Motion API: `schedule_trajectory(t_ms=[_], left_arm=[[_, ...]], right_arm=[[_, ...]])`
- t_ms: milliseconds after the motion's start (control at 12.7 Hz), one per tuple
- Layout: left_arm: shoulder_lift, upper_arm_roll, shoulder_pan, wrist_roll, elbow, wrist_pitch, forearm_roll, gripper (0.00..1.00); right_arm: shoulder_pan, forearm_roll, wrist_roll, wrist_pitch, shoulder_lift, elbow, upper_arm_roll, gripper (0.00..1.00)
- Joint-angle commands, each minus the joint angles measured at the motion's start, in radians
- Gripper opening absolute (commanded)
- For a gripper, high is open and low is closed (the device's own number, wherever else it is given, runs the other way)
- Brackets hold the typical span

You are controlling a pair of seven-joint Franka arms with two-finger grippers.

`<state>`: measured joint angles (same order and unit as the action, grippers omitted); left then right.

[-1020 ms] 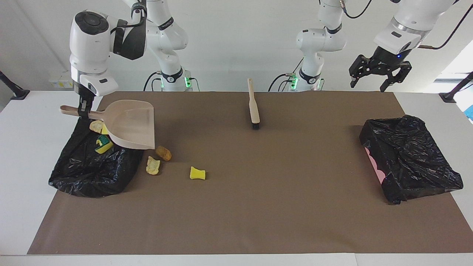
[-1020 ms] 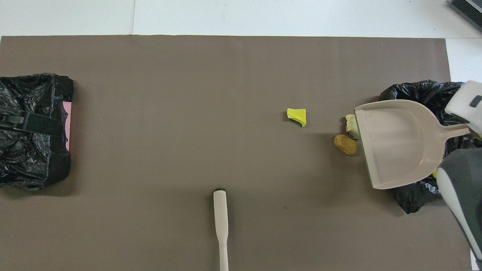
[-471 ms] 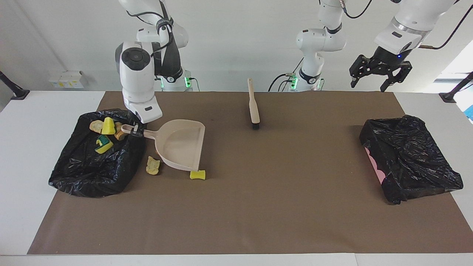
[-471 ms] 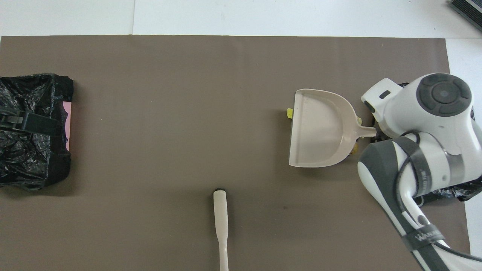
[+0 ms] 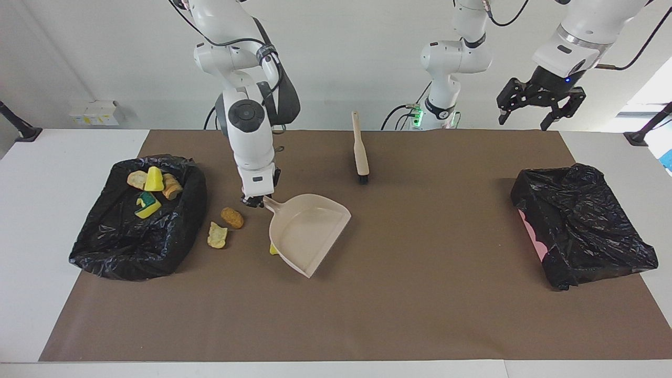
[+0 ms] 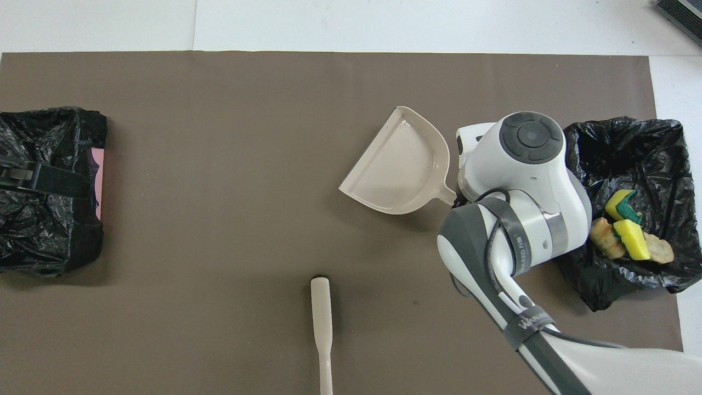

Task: Sweep and dump trash in bin
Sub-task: 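Lift the empty dustpan out of the bag with the right gripper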

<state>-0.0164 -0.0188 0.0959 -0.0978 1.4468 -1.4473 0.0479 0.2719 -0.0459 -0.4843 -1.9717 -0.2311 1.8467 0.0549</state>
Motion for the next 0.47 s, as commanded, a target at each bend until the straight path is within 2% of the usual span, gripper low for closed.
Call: schedule_trajectory(t_ms=[0,392], left_arm=[[-0.022,-0.009,-0.013,0.001,0.020,0.008,-0.019,1.00],[-0.031,-0.009,-0.013,0.000,0.032,0.011,-0.019,1.00]], right_arm=[[0.059,0.070,0.249,0.002,-0.063,-0.075,-0.004,0.00],[0.173,0.126,0.741,0.010,-0.227,-0.245,-0.003,0.00]])
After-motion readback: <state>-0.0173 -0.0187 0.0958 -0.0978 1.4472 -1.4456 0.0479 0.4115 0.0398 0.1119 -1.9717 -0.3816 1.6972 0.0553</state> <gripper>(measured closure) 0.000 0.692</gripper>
